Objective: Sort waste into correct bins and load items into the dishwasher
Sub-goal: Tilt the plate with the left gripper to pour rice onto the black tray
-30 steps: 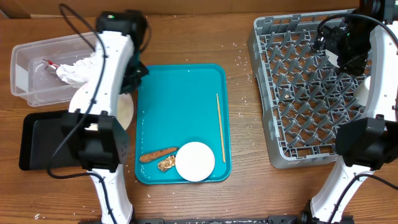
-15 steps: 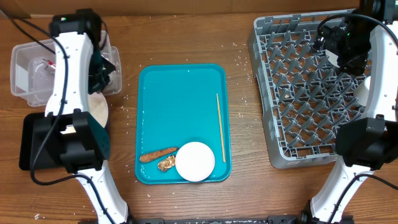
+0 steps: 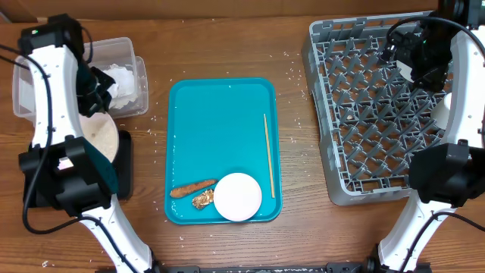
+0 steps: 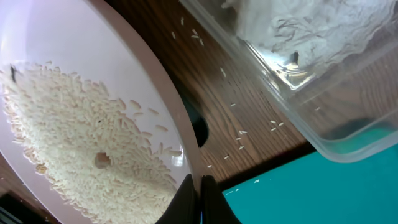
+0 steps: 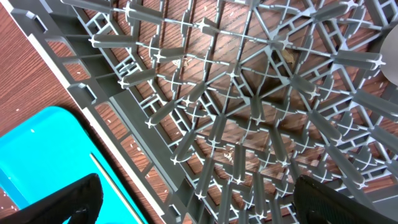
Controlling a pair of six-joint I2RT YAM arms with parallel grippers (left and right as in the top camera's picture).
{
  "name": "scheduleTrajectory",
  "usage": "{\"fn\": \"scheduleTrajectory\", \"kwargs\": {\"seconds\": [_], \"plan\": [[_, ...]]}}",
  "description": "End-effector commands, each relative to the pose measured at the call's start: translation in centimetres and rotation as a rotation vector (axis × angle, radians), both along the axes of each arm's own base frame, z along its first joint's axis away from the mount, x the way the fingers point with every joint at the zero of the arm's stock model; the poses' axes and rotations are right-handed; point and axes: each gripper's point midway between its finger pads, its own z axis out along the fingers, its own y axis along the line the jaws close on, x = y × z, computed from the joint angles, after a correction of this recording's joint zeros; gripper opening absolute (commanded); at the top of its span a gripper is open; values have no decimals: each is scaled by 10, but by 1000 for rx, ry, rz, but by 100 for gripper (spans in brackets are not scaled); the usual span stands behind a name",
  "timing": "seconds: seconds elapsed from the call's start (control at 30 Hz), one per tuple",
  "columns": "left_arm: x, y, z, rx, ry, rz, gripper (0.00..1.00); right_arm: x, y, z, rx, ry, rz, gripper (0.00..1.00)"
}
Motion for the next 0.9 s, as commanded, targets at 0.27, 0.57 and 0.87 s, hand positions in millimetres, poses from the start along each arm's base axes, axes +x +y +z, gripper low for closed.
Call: {"fn": "scheduleTrajectory", "kwargs": {"seconds": [0.27, 0.57, 0.87], "plan": [[1, 11, 13, -166, -113, -26, 4, 1, -1, 4, -8, -14, -2, 100], [1, 13, 16, -239, -155, -17, 4, 1, -1, 4, -8, -14, -2, 100], [5, 9, 20, -314, -203, -25, 4, 1, -1, 4, -8, -14, -2, 100]]}}
